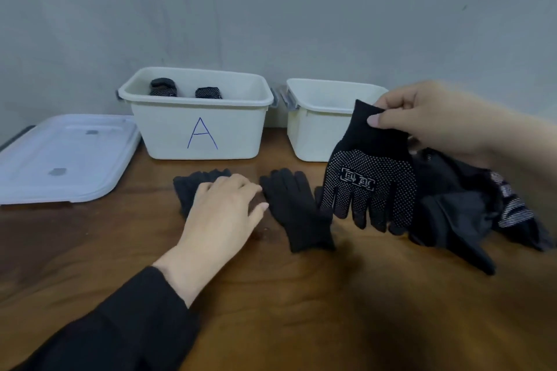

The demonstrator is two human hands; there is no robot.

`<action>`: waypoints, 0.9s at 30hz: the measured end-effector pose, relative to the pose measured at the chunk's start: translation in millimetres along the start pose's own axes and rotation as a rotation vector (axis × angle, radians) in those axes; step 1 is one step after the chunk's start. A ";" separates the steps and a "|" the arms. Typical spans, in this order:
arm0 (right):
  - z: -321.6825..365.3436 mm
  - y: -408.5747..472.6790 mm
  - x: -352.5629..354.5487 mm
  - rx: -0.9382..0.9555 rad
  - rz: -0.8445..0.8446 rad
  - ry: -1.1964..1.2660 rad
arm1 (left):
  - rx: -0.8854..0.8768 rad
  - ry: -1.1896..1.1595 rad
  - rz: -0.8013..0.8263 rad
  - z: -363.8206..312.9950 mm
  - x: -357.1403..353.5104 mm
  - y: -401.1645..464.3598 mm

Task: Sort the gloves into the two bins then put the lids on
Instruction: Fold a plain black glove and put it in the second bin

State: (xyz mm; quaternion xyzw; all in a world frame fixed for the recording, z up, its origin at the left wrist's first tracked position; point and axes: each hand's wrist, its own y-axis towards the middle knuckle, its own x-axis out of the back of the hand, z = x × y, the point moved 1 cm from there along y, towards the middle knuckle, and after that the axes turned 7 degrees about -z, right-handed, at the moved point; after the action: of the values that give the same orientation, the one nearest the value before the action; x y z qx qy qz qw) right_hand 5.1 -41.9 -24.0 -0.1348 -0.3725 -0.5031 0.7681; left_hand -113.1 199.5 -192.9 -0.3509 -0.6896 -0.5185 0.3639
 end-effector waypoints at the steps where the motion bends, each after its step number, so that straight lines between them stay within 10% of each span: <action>1: 4.1 6.1 -3.3 0.011 -0.029 -0.040 | 0.008 0.040 0.037 6.1 -1.4 -1.7; 8: 15.9 25.4 -29.6 0.324 -0.422 -0.073 | 0.030 0.031 0.046 32.2 0.5 -9.2; 16: -80.5 -65.0 -142.6 0.318 0.199 -0.331 | 0.020 -0.041 -0.064 20.8 7.6 -9.6; 22: -97.2 -68.4 -143.2 0.148 -0.194 -0.082 | -0.018 0.000 0.031 1.8 -3.2 -3.4; 27: -97.2 -60.2 -153.5 0.028 -0.095 -0.299 | -0.036 0.093 0.149 -17.0 -24.0 10.9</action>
State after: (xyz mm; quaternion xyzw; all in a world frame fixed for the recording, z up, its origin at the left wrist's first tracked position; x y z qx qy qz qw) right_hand -38.3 -22.7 -209.4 -0.1798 -0.4956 -0.5080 0.6812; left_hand -89.6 182.9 -205.2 -0.3833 -0.6344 -0.5181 0.4269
